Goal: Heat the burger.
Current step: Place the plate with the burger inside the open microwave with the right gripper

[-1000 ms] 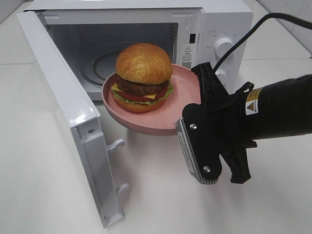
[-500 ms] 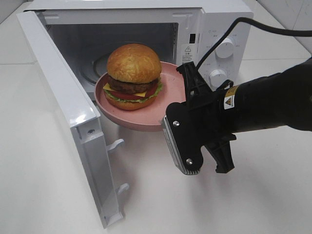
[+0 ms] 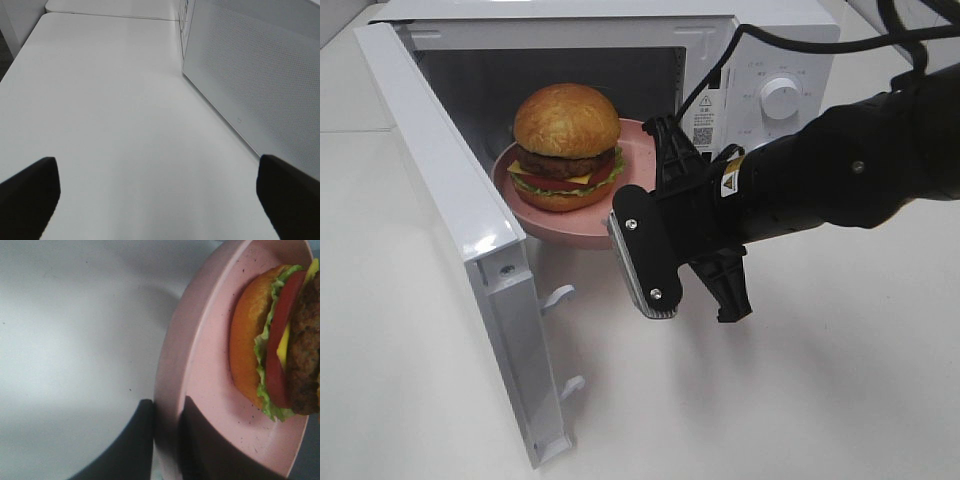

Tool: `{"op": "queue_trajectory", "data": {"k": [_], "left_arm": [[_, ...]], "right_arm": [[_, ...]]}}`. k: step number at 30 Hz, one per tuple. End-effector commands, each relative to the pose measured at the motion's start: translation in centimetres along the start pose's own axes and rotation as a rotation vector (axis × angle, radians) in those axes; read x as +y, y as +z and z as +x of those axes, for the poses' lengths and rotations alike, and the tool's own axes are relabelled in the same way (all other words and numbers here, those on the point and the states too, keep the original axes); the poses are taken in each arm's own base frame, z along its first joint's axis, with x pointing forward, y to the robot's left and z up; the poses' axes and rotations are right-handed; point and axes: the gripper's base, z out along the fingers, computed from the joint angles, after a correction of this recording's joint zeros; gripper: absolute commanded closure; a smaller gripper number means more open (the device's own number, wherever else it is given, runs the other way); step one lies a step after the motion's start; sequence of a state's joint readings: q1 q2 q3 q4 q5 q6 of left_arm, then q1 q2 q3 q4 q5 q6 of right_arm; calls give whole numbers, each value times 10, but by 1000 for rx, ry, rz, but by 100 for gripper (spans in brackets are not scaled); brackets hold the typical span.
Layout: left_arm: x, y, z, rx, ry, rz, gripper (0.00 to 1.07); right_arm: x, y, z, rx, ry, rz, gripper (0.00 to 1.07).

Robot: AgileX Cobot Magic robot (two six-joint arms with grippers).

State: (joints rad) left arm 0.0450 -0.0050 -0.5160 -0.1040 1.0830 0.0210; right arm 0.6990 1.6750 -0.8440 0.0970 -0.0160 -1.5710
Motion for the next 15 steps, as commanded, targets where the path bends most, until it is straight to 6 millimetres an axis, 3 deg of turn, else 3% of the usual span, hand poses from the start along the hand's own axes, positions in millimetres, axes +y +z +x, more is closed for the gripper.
{"op": "queue_trajectory", "data": {"k": [1,15], "left_arm": [[0,-1,0,-26,5,4,7],[0,-1,0,-26,5,4,7]], "right_arm": [[-20,6,0,1,-11,96,107],[-40,40,-1,2,-32,79,107]]}}
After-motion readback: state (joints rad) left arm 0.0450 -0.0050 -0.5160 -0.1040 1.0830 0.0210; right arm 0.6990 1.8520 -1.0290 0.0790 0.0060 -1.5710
